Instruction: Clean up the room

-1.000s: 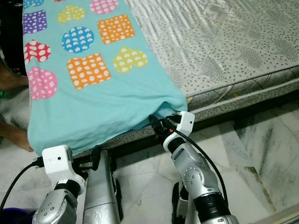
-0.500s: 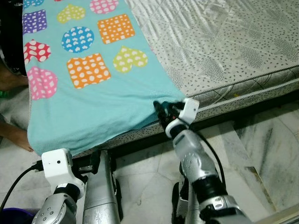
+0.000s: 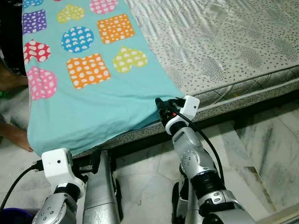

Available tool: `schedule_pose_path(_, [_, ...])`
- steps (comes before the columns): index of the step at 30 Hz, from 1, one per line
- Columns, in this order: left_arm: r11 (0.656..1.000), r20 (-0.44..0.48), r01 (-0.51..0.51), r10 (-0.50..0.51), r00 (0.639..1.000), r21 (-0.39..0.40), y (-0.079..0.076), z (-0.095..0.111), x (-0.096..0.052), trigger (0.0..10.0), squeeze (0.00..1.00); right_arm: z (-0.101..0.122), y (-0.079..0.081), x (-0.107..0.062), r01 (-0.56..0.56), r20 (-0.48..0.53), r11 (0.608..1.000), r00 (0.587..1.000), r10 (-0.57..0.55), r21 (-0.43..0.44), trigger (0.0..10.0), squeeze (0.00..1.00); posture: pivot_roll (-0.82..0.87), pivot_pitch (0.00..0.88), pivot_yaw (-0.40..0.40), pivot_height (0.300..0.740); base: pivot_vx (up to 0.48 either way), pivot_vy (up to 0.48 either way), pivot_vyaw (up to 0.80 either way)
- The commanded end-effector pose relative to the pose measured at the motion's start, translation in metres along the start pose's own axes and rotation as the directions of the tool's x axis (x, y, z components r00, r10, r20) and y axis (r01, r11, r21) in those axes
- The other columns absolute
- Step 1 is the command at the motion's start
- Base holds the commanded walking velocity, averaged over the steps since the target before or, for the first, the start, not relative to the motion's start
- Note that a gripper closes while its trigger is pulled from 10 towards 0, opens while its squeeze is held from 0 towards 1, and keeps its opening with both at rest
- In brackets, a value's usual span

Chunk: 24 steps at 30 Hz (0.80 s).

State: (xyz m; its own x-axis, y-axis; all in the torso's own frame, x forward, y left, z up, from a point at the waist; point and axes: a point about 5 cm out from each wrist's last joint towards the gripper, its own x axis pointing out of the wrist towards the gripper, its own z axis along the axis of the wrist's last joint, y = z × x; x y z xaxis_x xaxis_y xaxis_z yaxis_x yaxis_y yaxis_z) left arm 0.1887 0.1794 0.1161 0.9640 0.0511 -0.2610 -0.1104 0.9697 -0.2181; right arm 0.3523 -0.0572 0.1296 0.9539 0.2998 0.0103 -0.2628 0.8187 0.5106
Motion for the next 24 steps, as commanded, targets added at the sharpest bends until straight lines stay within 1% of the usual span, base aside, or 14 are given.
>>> schedule_pose_path(1, [1.000, -0.018, -0.024, 0.024, 1.000, 0.007, 0.0039, -0.0032, -0.0037, 10.0, 0.00, -0.0156, 0.0588, 0.0088, -0.103, -0.023, 0.991, 0.994, 0.106, 0.087, 0.0, 0.00, 0.11, 0.338, 0.025, 0.523, 0.000, 0.000, 0.00])
schedule_pose_path(9, [1.000, -0.017, -0.022, 0.022, 1.000, 0.008, 0.0040, -0.0024, -0.0030, 10.0, 0.00, -0.0196, 0.0548, 0.0063, -0.080, -0.036, 0.994, 0.996, 0.083, 0.078, 0.0, 0.00, 0.11, 0.341, 0.028, 0.523, 0.000, 0.000, 0.00])
schedule_pose_path(24, [1.000, -0.017, -0.022, 0.022, 1.000, 0.008, 0.0040, -0.0024, -0.0030, 10.0, 0.00, -0.0196, 0.0548, 0.0063, -0.080, -0.036, 0.994, 0.996, 0.083, 0.078, 0.0, 0.00, 0.11, 0.341, 0.028, 0.523, 0.000, 0.000, 0.00])
